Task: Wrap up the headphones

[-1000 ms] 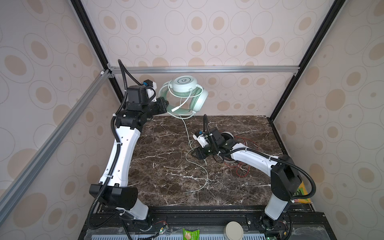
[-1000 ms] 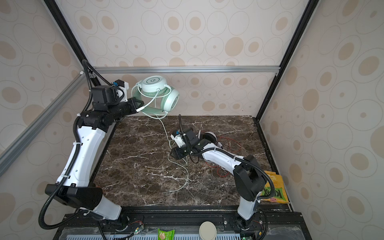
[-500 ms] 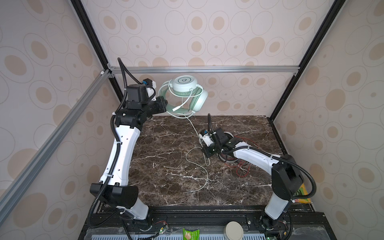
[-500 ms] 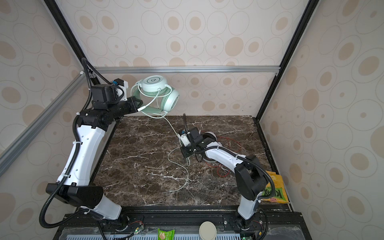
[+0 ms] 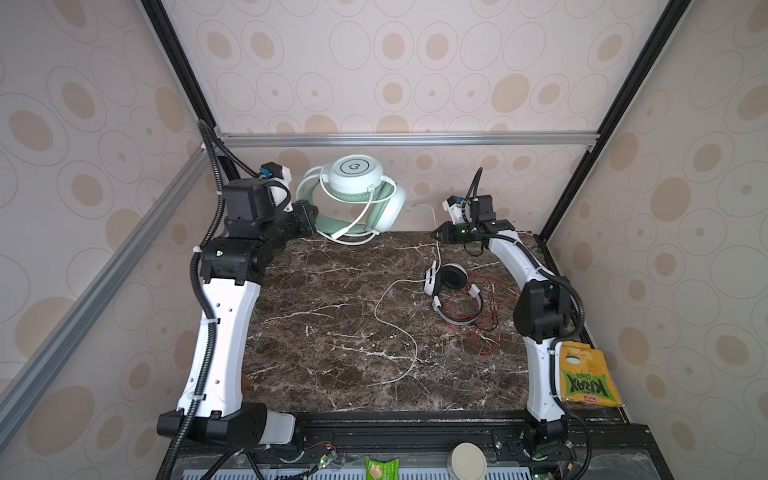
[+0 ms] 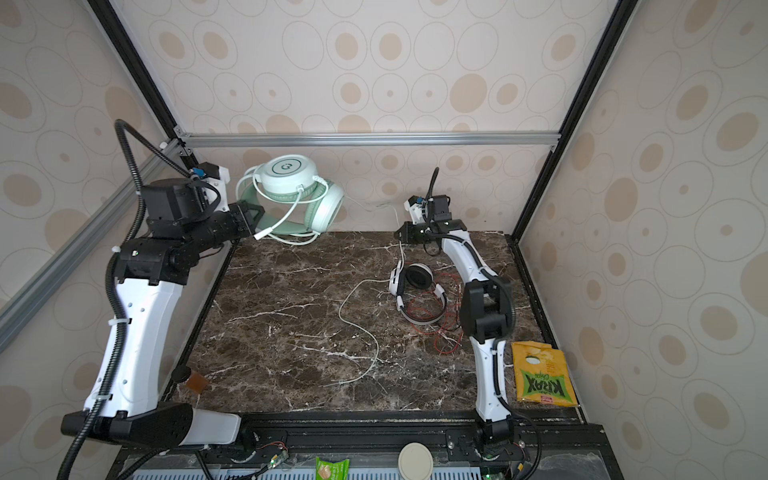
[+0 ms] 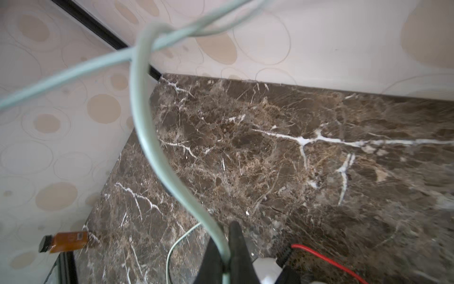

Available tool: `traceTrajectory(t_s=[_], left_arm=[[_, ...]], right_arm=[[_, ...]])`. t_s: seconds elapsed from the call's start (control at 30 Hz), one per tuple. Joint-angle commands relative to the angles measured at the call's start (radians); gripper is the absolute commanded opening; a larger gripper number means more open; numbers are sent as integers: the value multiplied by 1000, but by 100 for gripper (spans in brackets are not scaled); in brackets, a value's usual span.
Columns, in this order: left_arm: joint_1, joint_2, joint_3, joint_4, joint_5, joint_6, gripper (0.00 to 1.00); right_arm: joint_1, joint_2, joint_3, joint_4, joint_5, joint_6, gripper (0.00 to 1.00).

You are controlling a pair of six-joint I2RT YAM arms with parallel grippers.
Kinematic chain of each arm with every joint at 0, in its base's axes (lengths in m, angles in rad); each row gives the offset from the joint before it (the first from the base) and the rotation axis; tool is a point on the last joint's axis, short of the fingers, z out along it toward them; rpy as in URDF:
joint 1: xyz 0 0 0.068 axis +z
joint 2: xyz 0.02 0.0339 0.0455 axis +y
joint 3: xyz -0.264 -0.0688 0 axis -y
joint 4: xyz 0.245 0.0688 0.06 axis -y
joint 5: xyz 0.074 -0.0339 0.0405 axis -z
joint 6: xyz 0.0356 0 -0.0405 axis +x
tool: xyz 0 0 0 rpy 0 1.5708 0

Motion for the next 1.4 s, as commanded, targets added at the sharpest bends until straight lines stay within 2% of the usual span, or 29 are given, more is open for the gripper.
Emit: traceTrajectory(t_s=[0.0,0.13,0.33,0.5,0.63,0.67,0.83,1.07,1.13,1.2,1.37], left_arm=[[28,-74,19,33,20,-28,0],[47,-99,45,14,50,-40,0],[51,-124,85,11,121,-80,0],[51,-158,59,91,243,-164,0],[50,-210,3,226,329,-250,0],[52,-211,14,230,335,-261,0],[51,-227,4,294,385,-330,0],[51,-246,-45,361,431,-386,0],[52,-241,-69,355,433,-383,0],[52,-245,-103,362,427,-380,0],[51,-247,-184,395,422,-377,0]], right_arm=[[1,120,222,-158,-111,70,7],[1,174,243,-83,-102,161,7],[27,211,248,-72,-19,178,5],[60,277,317,-92,29,202,7],[95,308,343,-95,61,218,9],[99,311,341,-92,67,226,11],[106,314,340,-121,80,200,41],[79,242,318,-232,85,105,48],[78,143,219,-246,75,39,50],[78,10,46,-196,45,-7,51],[79,-409,-644,252,-138,4,55]])
